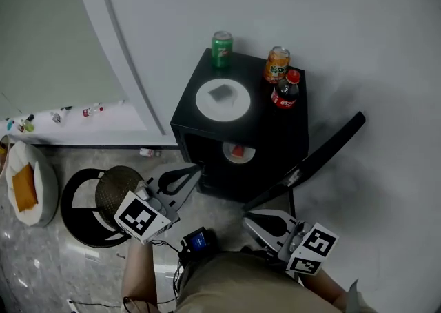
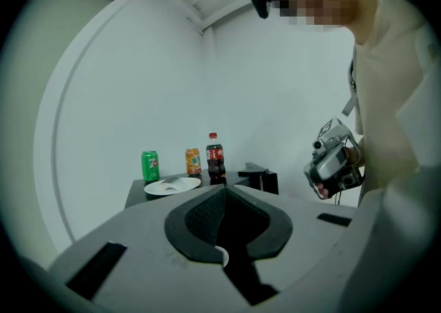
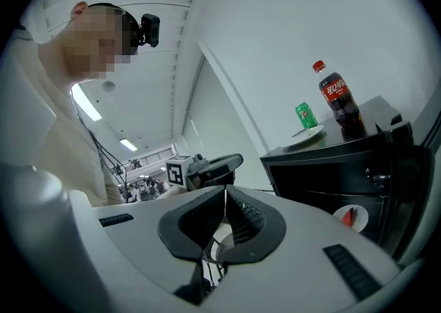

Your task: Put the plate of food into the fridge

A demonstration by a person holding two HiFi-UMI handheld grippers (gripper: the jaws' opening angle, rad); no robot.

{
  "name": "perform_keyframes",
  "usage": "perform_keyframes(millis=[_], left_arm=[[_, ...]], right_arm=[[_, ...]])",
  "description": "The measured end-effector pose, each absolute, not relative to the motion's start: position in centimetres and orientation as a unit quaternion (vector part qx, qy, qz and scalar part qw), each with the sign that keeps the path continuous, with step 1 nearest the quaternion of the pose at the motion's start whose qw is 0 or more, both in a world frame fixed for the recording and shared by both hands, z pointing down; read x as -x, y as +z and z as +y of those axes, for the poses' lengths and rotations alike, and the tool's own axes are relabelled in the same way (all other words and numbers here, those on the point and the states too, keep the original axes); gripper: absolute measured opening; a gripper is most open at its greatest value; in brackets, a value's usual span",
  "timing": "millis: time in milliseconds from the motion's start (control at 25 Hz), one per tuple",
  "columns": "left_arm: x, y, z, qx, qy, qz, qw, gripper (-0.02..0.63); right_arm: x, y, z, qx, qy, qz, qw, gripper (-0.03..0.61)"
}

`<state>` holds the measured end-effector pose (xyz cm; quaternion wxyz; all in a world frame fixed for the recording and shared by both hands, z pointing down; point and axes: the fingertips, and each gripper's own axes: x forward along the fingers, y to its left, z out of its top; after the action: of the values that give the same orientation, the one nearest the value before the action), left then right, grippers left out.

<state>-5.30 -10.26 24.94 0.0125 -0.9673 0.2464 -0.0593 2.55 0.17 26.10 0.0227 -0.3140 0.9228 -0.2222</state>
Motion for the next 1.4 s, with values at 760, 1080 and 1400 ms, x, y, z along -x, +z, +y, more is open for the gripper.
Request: perform_keyframes(millis=[760,1080,1400], left_arm=[[4.6,26.2,-18.3,0.969,-0.148,0.112,0.164,0.217],[2.4,28.7,-20.1,0.925,-0.280,0.066,0.248,0.265],[0.8,29.6,-21.6,0.900,-0.342,0.031,0.269,0.285]], right_arm=[[1.3,27.0,-3.9,0.384,-0.220,0.896,-0.006,0.021],[-0.3,26.9,-5.1,0.377,-0.232,0.897,0.013,0.021],[-1.5,27.2,-6.0,0.366,-0.241,0.899,0.019,0.021]])
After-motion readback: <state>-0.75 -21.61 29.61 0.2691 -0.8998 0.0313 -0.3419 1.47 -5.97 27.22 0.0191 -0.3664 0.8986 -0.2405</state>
